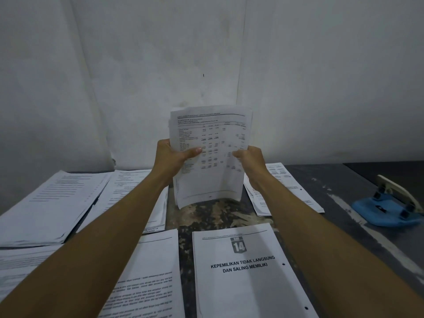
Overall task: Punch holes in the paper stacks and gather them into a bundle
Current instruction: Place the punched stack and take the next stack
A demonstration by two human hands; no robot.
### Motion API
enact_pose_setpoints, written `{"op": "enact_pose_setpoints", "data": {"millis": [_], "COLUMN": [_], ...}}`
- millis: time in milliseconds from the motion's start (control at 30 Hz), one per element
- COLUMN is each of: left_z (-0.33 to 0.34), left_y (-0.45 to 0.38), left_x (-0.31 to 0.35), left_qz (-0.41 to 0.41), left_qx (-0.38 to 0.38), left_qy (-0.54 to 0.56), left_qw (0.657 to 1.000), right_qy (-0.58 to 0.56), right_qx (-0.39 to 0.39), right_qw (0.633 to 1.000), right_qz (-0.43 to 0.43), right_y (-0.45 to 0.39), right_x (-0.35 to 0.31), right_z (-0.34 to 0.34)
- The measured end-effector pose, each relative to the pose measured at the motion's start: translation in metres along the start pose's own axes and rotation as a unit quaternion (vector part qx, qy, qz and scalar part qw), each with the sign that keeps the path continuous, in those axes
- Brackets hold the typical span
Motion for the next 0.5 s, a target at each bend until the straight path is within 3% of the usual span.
{"op": "enact_pose_setpoints", "data": {"millis": [367, 500], "left_z": [0.011, 0.014], "left_y": [0.013, 0.012], "left_x": [-0.012, -0.008], "left_qz": [-0.004, -0.007], "left_qx": [0.036, 0.028], "left_qy": [0.010, 0.002], "left_qw": [0.999, 1.000], "right_qy": [0.016, 0.021], "right_qx": [0.023, -0.010], "right_qw": [1.000, 1.000], "right_qz": [-0.013, 0.016], "right_y": [0.004, 0.006], "right_x": [0.024, 0.028], "right_z": [-0.003, -0.002]}}
Point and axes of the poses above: each hand's wrist, its own y-axis away from the middle knuckle, its own z-axis out of the palm, x = y × z, the point moved 10 cm from there along -y, towards the middle knuckle, and after that the axes turned 4 degrees about -z, right-handed, at the moved point
